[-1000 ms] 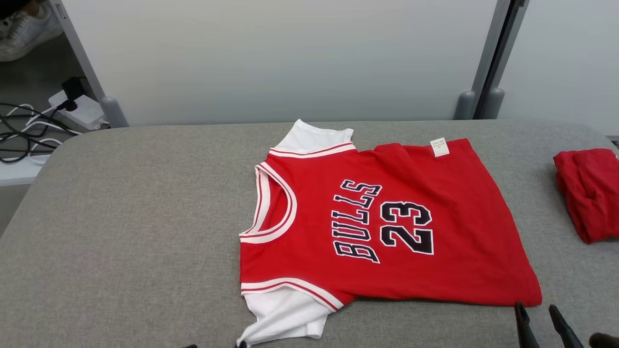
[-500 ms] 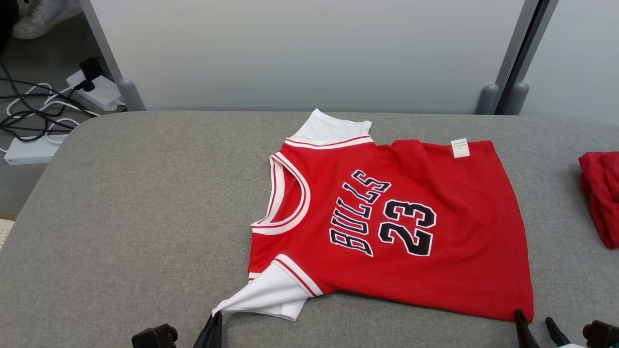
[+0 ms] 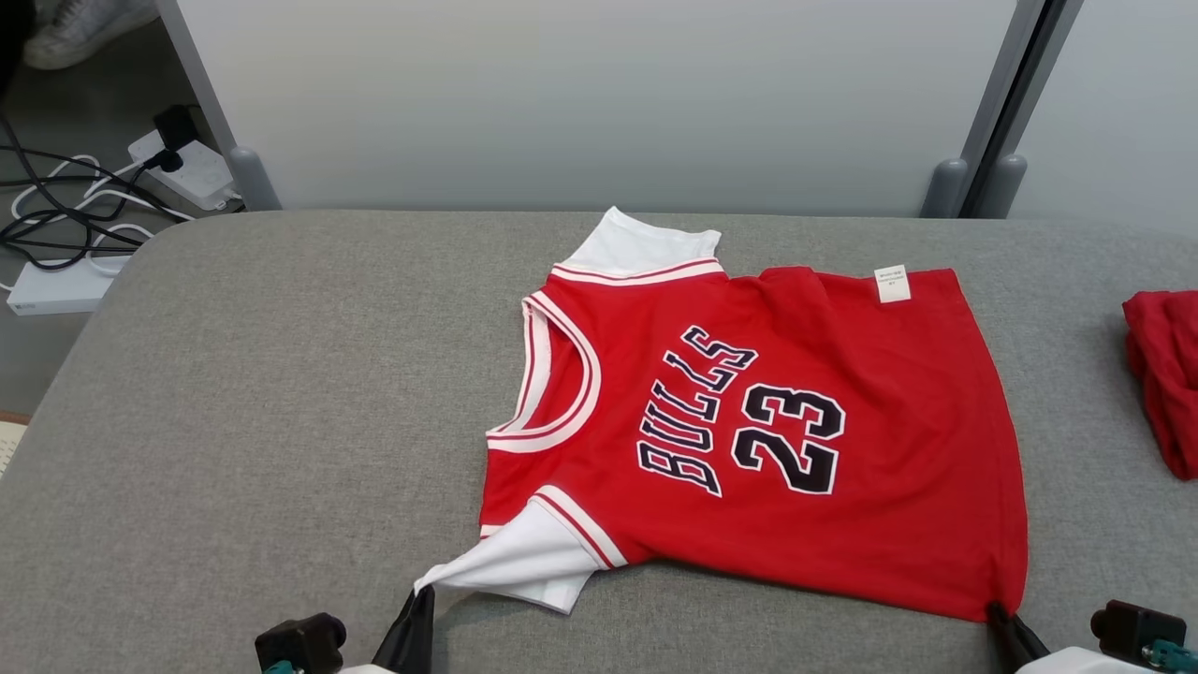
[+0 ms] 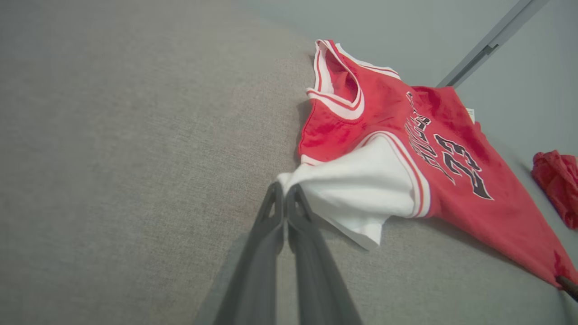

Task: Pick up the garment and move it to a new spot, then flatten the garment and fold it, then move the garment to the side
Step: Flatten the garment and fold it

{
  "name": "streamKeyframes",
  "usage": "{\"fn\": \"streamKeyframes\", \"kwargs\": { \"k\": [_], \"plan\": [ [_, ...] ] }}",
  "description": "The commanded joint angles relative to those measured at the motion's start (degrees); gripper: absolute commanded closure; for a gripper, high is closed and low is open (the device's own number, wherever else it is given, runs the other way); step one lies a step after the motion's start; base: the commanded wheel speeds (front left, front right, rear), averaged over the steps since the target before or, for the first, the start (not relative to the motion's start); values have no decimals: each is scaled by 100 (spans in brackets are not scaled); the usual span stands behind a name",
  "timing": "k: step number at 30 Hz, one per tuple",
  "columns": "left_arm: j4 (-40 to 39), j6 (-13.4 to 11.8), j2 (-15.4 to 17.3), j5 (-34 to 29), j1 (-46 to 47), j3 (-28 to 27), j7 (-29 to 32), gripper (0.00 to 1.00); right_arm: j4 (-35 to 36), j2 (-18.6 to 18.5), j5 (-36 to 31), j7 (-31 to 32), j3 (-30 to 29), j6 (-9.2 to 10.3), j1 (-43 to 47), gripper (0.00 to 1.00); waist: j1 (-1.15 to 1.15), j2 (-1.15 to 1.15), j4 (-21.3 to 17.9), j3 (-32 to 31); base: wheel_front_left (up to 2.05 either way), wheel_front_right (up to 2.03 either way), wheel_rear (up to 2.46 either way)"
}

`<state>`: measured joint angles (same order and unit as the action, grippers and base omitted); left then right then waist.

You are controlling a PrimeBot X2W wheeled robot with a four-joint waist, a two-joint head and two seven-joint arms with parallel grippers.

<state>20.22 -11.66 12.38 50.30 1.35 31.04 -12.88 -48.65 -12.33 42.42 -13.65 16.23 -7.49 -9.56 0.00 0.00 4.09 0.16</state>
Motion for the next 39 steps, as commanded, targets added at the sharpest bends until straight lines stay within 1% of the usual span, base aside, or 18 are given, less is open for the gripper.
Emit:
{"fn": "streamKeyframes", "kwargs": {
  "k": [1,5,9,10,11,14,16,18,21,23,26,28,31,32,35,39],
  "plan": [
    [-230,-7,133,-60,101,-168,-34,100,63,-156,70,-93,205,0,-173,100,0,0,-36,-2,0,0,0],
    [-530,57,250,-101,107,-108,37,100,218,-355,112,-125,219,0,-151,100,0,0,-97,-19,0,0,0],
    [-1082,155,504,-173,48,1,214,100,659,-599,159,-132,128,0,42,100,0,0,-172,-67,0,0,0],
    [-1082,155,504,-173,48,1,214,100,659,-599,159,-132,128,0,42,100,0,0,-172,-67,0,0,0],
    [-1255,165,592,-195,12,28,276,100,786,-672,154,-132,119,0,113,100,0,0,-191,-78,0,0,0],
    [-1808,102,901,-294,-142,92,484,100,1152,-877,215,-133,126,0,355,100,0,0,-231,-109,0,0,0],
    [-2233,104,1155,-427,-249,203,643,100,1353,-1044,230,-118,119,0,528,100,0,0,-245,-124,0,0,0],
    [-2662,107,1391,-518,-387,340,862,100,1560,-1184,262,-80,68,0,712,100,0,0,-250,-134,0,0,0],
    [-3261,22,1685,-561,-632,537,1280,100,1827,-1387,267,42,-40,0,1023,100,0,0,-251,-145,0,0,0],
    [-3613,-63,1853,-572,-785,668,1575,100,2006,-1487,262,166,-114,0,1240,100,0,0,-252,-145,0,0,0],
    [-4104,-196,2001,-519,-961,809,1943,100,2263,-1583,287,364,-269,0,1544,100,0,0,-243,-145,0,0,0],
    [-4373,-291,2019,-453,-1030,823,2073,100,2393,-1587,301,512,-443,0,1712,100,0,0,-232,-148,0,0,0],
    [-4540,-363,1890,-284,-1006,690,2028,100,2558,-1478,363,799,-736,0,1805,100,0,0,-241,-131,0,0,0],
    [-4520,-348,1835,-252,-949,654,1995,100,2601,-1437,373,928,-810,0,1784,100,0,0,-252,-121,0,0,0],
    [-4321,-274,1529,-115,-687,502,1788,100,2682,-1307,427,1369,-979,0,1583,100,0,0,-290,-83,0,0,0],
    [-3831,-143,1181,-194,-181,415,1514,100,2612,-1165,433,1872,-1217,0,1118,100,0,0,-331,-26,0,0,0]
  ]
}}
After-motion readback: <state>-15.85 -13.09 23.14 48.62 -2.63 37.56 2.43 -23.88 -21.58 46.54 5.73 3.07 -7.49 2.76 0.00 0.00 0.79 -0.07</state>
